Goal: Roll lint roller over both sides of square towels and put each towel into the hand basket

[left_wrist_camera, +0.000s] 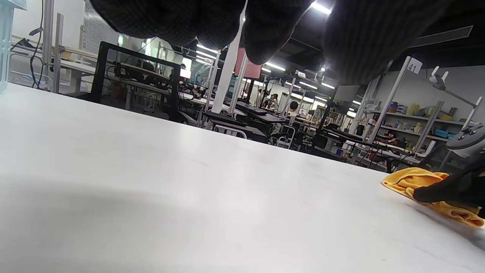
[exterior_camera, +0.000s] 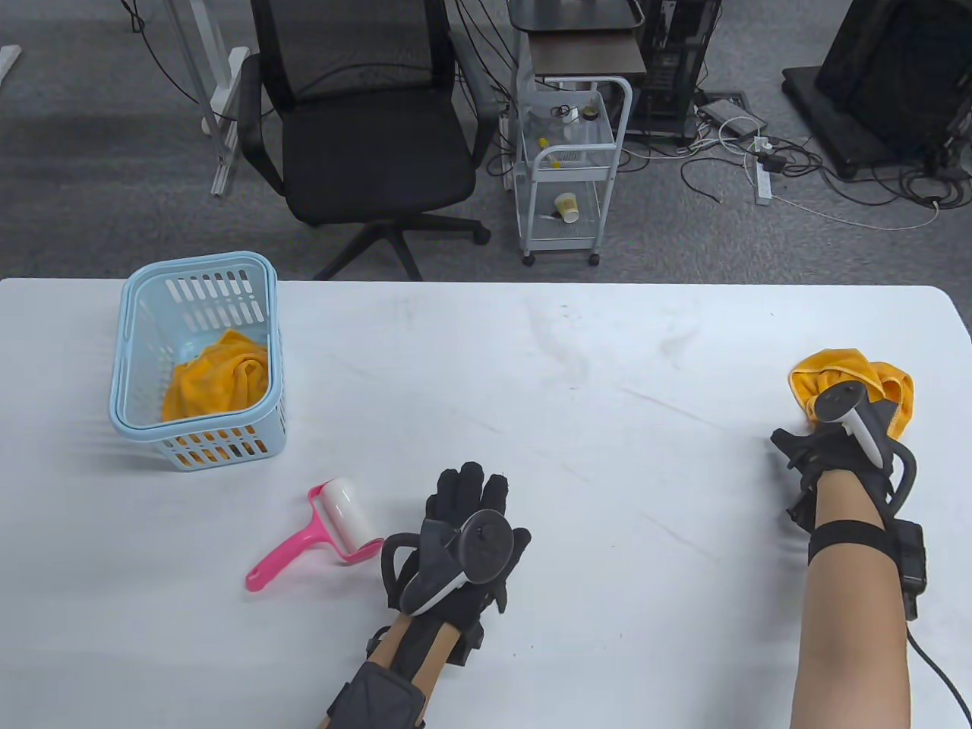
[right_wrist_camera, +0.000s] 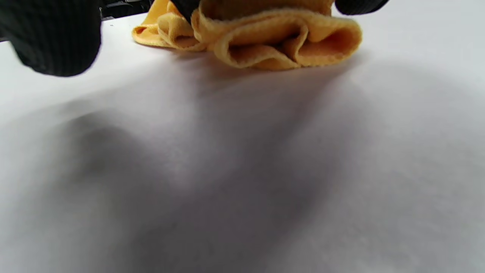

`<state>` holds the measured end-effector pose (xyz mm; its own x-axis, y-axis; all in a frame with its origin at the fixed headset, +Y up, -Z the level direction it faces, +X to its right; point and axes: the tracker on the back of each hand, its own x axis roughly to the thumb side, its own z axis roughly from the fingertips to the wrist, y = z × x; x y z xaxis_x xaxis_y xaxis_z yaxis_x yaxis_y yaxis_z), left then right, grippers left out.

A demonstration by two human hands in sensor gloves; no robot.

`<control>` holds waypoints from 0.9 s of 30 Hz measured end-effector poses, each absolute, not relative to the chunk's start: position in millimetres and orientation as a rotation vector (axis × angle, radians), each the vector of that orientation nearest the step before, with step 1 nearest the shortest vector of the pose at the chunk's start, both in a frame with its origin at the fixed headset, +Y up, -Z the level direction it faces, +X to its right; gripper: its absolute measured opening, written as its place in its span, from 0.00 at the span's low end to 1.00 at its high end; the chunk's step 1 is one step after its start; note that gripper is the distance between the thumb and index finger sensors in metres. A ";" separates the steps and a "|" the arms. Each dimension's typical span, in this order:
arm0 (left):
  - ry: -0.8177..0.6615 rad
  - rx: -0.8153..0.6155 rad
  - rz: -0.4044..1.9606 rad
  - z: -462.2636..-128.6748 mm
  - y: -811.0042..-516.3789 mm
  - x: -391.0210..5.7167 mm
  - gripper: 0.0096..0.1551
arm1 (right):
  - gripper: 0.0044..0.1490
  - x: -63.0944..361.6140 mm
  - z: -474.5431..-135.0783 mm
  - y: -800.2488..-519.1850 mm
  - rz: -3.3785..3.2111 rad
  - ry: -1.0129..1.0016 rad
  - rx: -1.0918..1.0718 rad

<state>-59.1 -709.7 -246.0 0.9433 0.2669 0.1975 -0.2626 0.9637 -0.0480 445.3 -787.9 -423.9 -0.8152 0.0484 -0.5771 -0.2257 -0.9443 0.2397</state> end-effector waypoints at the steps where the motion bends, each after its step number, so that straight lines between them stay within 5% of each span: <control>1: -0.204 -0.024 0.268 -246.4 -710.1 -58.9 0.41 | 0.59 443.1 -424.7 -787.1 2.847 0.428 -0.876; 6: -0.202 -0.030 0.273 -246.7 -710.2 -59.2 0.41 | 0.36 425.9 -425.6 -776.3 2.964 0.356 -0.850; 10: -0.207 -0.026 0.284 -246.4 -710.4 -59.5 0.41 | 0.28 402.3 -419.2 -774.0 3.072 0.307 -0.813; 17: -0.243 -0.035 0.296 -245.9 -713.0 -55.8 0.41 | 0.29 323.7 -389.6 -744.5 3.071 0.229 -0.403; 27: -0.348 -0.070 0.315 -242.3 -720.3 -44.5 0.44 | 0.29 199.6 -295.5 -676.8 2.669 0.076 0.381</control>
<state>-44.5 -720.3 -242.3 0.8920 0.3152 0.3239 -0.2912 0.9489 -0.1214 199.6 -676.8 -295.5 -0.8648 0.4334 0.2537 -0.4183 -0.9012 0.1137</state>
